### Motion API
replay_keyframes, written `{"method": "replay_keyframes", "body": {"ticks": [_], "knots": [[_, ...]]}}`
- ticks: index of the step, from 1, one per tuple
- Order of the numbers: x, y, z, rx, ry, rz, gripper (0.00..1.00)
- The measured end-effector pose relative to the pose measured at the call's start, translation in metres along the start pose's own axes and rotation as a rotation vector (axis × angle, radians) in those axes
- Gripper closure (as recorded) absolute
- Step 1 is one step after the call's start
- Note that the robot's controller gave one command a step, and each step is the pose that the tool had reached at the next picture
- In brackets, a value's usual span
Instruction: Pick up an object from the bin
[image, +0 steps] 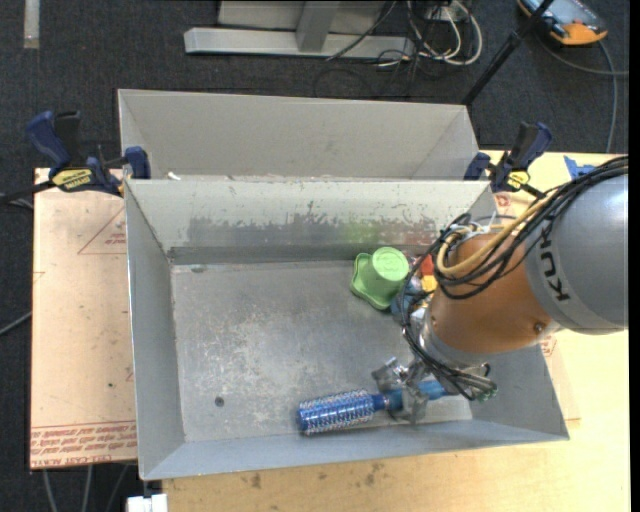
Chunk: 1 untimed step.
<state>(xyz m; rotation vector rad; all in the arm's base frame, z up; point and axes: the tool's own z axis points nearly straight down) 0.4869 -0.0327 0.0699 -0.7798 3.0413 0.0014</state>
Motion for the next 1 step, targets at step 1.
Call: {"method": "replay_keyframes", "body": {"ticks": [1], "knots": [[0.0082,-0.0240,-0.1637,0.005,-0.006,0.025,1.00]]}}
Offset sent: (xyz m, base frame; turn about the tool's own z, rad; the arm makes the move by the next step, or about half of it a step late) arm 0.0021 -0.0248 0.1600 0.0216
